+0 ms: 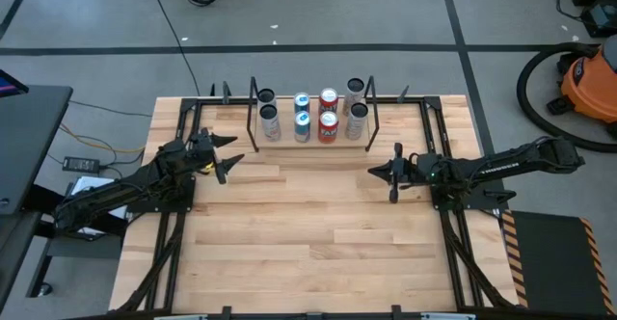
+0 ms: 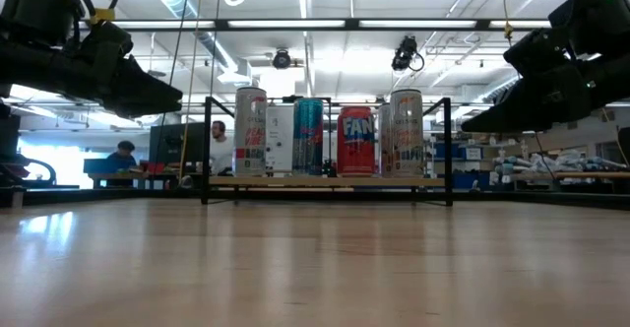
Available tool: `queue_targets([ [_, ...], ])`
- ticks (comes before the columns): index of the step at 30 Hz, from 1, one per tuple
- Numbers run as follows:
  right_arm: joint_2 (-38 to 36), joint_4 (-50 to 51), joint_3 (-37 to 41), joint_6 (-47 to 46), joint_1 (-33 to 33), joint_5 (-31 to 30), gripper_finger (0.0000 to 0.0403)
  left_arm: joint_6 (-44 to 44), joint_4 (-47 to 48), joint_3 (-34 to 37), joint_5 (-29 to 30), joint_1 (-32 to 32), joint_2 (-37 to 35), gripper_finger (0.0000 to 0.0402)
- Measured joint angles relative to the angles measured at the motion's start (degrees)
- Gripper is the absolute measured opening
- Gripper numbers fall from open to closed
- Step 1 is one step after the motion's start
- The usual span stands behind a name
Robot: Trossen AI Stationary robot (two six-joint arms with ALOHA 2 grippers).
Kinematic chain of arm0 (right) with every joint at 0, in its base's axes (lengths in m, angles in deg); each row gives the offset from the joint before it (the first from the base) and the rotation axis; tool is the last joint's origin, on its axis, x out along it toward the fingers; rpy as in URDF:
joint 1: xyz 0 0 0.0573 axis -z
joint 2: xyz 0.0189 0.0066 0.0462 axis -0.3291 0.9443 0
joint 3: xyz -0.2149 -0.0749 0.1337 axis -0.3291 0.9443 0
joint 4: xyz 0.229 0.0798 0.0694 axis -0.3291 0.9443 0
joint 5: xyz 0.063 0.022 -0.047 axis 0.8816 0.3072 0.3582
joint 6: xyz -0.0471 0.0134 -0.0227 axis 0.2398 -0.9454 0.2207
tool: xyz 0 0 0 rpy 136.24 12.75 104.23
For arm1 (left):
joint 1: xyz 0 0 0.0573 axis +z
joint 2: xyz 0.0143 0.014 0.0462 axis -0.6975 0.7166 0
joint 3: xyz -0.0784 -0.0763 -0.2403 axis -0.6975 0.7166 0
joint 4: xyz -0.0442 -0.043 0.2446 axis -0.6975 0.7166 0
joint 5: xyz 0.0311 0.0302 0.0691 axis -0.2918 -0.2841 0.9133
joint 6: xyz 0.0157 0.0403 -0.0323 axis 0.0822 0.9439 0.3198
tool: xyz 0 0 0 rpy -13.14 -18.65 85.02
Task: Place canned beverage on shelf
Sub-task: Return to Home Position
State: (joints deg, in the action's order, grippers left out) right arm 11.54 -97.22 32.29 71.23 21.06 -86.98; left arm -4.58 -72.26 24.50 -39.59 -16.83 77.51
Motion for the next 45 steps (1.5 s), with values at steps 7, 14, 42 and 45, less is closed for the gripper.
queue_targets([
  [7, 0.0, 0.0, 0.0, -0.7, 0.0, 0.0, 0.0012, 0.0, 0.1, 0.0, 0.0, 0.0, 0.0, 0.0315],
  [14, -0.1, 0.0, 0.0, -0.7, 0.0, 0.0, 0.0012, 0.0, 0.1, 0.0, 0.1, 0.0, 0.0, 0.0315],
  [42, -27.6, -0.1, 0.0, -0.7, 0.0, 0.0, 0.0014, 0.0, 0.2, 0.0, -0.1, -19.5, -0.2, 0.0315],
  [45, -28.8, 0.0, 0.0, -0.7, 0.0, 0.0, 0.0014, 0.0, 0.2, 0.0, -0.1, -21.1, -0.3, 0.0315],
])
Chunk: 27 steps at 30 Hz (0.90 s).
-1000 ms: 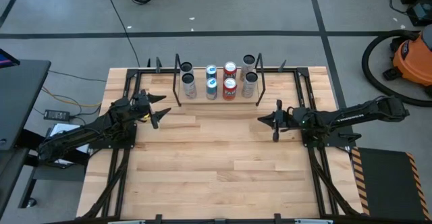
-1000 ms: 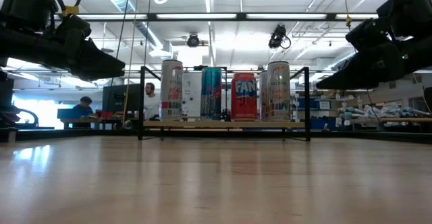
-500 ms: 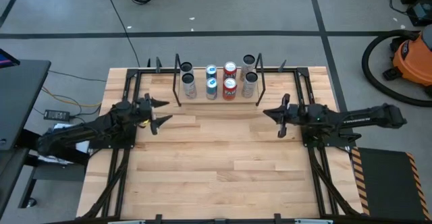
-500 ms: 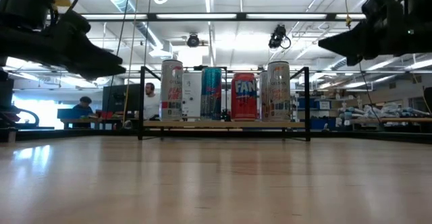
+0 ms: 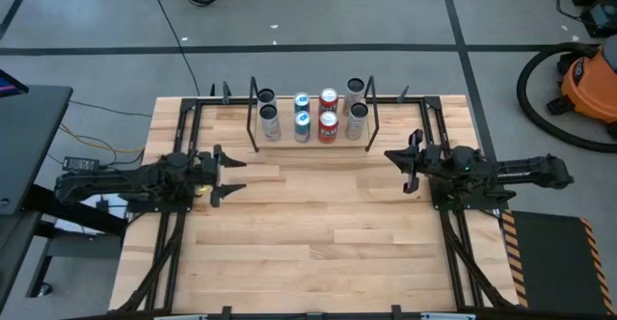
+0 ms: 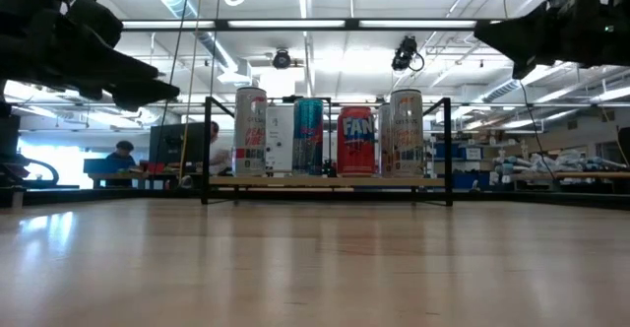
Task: Place canned beverage on shelf
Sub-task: Return to Home Position
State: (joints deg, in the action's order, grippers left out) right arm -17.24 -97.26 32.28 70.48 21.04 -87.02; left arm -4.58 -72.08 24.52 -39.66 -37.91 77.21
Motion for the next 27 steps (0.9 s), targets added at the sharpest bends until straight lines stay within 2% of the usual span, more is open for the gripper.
queue_targets([
  [12, -5.2, 0.0, 0.0, 0.0, 0.0, 0.0, 0.0014, 0.0, -0.1, 0.0, 0.1, -1.5, -11.4, 0.0315],
  [24, -13.0, 0.0, 0.0, 0.0, 0.0, 0.0, 0.0014, 0.0, -1.4, 0.0, 0.1, -1.5, -11.5, 0.0315],
  [27, -13.1, -0.5, 0.0, 0.0, 0.0, 0.0, 0.0014, 0.0, -1.3, 0.0, 0.1, -1.5, -11.5, 0.0315],
])
